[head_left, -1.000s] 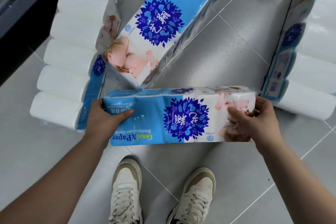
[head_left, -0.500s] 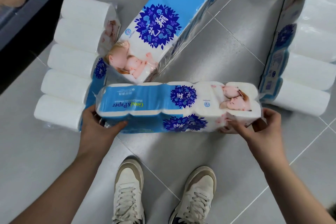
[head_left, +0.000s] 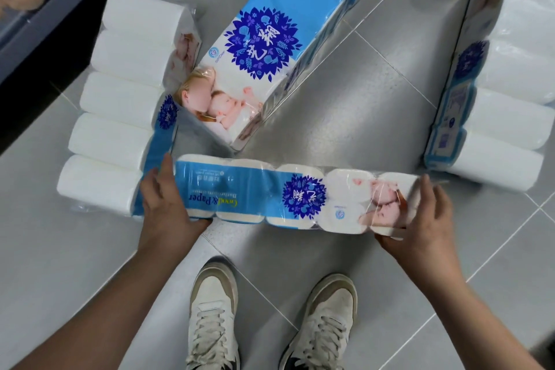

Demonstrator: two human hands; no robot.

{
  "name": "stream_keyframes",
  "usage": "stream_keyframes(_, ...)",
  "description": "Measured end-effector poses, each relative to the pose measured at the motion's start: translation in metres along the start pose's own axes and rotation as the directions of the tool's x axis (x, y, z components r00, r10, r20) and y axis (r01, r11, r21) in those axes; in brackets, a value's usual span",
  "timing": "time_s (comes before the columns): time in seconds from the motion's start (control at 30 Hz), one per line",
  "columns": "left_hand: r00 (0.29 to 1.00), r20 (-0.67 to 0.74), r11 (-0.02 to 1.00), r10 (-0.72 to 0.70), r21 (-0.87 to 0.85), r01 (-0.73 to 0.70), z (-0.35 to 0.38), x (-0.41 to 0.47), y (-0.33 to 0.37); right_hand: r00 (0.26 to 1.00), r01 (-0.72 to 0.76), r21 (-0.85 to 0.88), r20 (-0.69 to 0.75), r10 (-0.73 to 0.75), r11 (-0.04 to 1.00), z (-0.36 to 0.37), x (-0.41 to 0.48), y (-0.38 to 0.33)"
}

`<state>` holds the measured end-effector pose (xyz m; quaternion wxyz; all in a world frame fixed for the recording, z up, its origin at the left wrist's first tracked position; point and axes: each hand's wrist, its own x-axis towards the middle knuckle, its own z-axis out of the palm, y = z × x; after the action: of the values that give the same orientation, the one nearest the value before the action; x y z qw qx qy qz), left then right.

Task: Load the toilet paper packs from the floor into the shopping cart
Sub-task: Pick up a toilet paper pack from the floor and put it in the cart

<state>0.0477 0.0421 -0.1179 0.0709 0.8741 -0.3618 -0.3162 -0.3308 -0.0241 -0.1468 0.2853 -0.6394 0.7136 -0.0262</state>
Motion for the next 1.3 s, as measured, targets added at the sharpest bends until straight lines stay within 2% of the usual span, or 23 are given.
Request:
stream_keyframes(0.07, 0.996, 0.043, 0.992, 0.078, 0.099, -0.082, 0.003, 0.003, -0.001, 0.996, 0.088, -0.115, 0.022, -0.086, 0.989, 0.002, 0.007, -0.008)
stream_keyframes(0.17, 0.979, 0.137, 0.961, 0.148, 0.212, -0.175, 0.006, 0.012, 0.005, 0.991, 0.114, -0.131, 0.079, -0.105, 0.985, 0.007, 0.020, -0.017)
stream_keyframes(0.3, 0.982, 0.171, 0.958, 0.084, 0.257, -0.127, 0.006, 0.023, 0.017, 0.988, 0.109, -0.165, 0.130, -0.088, 0.980, 0.007, 0.029, -0.024)
stream_keyframes(0.5, 0.983, 0.173, 0.957, 0.066, 0.266, -0.111, -0.003, 0.022, 0.028, 0.992, 0.077, -0.168, 0.116, -0.058, 0.983, -0.004, 0.030, -0.035)
stream_keyframes(0.7, 0.989, 0.134, 0.965, 0.062, 0.247, -0.094, -0.031, 0.008, 0.040, 0.993, 0.106, -0.170, 0.078, -0.094, 0.980, -0.030, 0.029, -0.055)
stream_keyframes(1.0, 0.989, 0.050, 0.968, 0.138, 0.203, -0.145, -0.148, -0.034, 0.096, 0.984, 0.177, -0.164, 0.009, -0.178, 0.970, -0.157, 0.008, -0.119)
stream_keyframes(1.17, 0.979, 0.008, 0.966, 0.206, 0.157, -0.204, -0.249, -0.069, 0.137, 0.975, 0.216, -0.058, -0.034, -0.218, 0.975, -0.262, -0.017, -0.171)
stream_keyframes(1.3, 0.949, -0.009, 0.940, 0.316, 0.136, -0.312, -0.346, -0.100, 0.177, 0.970, 0.220, -0.062, -0.095, -0.226, 0.973, -0.355, -0.048, -0.214)
